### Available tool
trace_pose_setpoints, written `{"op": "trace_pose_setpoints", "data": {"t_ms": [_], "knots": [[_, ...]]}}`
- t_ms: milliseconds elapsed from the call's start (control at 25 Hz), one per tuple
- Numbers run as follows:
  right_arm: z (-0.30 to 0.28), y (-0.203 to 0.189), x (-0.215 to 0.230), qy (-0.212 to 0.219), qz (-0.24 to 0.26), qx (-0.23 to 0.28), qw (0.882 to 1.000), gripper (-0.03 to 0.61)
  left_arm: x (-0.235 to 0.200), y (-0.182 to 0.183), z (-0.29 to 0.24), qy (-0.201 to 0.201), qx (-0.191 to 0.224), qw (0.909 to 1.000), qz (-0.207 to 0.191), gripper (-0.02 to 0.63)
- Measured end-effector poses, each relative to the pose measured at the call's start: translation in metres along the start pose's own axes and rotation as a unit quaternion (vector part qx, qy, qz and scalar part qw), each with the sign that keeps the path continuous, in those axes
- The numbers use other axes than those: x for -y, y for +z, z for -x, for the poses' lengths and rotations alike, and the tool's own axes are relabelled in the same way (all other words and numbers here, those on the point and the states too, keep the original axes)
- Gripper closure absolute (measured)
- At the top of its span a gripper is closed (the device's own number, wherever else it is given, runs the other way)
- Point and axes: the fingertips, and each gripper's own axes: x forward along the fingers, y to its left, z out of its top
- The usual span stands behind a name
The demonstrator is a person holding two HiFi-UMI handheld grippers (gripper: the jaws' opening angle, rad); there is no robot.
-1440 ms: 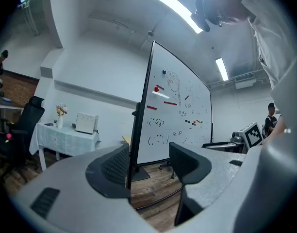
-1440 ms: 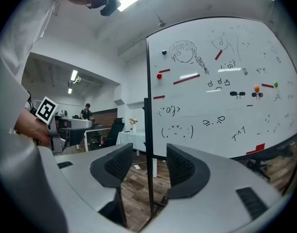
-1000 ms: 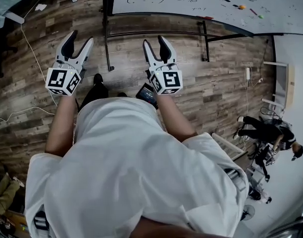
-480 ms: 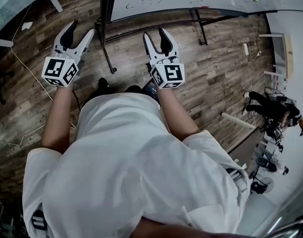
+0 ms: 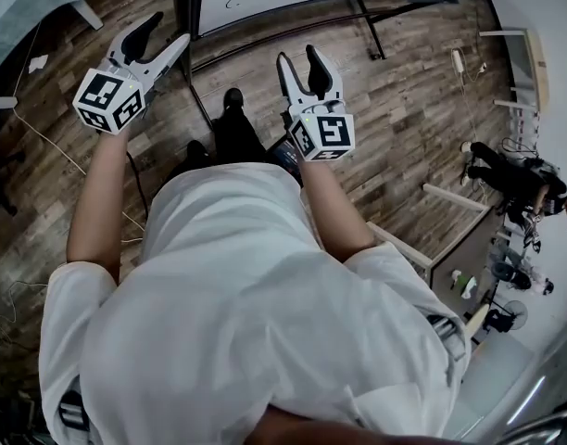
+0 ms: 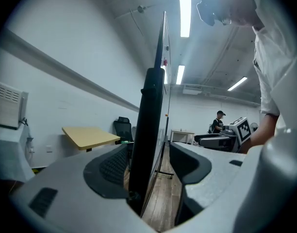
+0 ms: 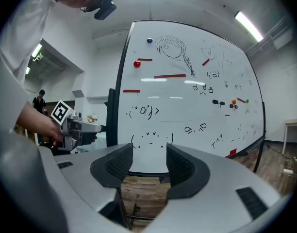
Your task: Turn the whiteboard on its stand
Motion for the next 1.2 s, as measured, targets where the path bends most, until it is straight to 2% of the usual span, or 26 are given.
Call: {"op": "trace_pose_setpoints", "data": {"t_ms": [120,440,760,880,1200], "knots": [[0.002,-0.004,0.004,0.003,-0.001,-0.001,1.0,0.37,0.0,-0.002,-0.015,-0.02,-0.006,0.9998,0.006,0.36],[-0.024,-0.007,0.004,0.018,-0.009,0.001,1.0,0.373,-0.001,-0.005,-0.039,-0.061,-0.023,0.9978,-0.009,0.36],[-0.04,0.0,-0.004,0.035,-0.001,0.008,0.999,0.385,-0.008,-0.006,-0.049,-0.06,-0.038,0.9972,-0.025,0.374],[-0.037,-0.004,-0.002,0.032,-0.004,0.004,0.999,0.387,-0.008,-0.005,-0.052,-0.058,-0.041,0.997,-0.03,0.401],[-0.034,-0.011,0.003,0.023,-0.004,-0.004,1.0,0.402,-0.007,-0.005,-0.052,-0.053,-0.036,0.9965,-0.053,0.416]]}}
